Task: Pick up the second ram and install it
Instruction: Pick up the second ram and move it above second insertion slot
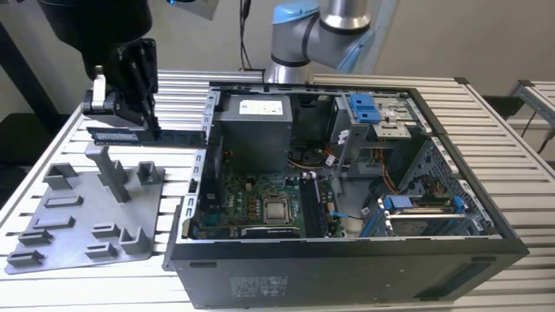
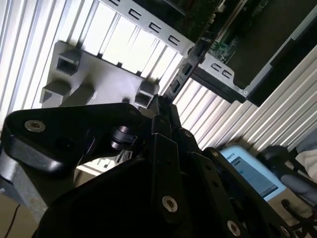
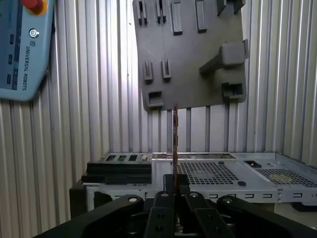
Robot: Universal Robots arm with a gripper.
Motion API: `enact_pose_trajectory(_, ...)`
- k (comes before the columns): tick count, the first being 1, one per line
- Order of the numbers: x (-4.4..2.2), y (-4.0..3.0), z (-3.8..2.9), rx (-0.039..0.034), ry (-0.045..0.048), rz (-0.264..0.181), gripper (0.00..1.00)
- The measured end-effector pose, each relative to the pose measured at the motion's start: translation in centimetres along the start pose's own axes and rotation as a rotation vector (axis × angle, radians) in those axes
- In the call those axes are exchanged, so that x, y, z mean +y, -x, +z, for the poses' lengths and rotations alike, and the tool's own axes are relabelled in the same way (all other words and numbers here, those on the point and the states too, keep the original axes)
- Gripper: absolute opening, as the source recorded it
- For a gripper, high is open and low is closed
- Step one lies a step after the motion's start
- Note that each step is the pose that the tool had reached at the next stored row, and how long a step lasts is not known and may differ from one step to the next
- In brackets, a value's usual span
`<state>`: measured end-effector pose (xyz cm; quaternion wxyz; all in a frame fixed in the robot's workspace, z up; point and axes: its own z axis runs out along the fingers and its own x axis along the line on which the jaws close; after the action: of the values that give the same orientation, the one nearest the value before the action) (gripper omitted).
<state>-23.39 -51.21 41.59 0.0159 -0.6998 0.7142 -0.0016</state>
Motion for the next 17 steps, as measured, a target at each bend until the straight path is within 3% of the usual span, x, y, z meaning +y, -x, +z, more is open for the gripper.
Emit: enact_pose_trajectory(17, -6.96, 0.14, 0.22, 0.0001, 0.0036, 0.0, 0.14)
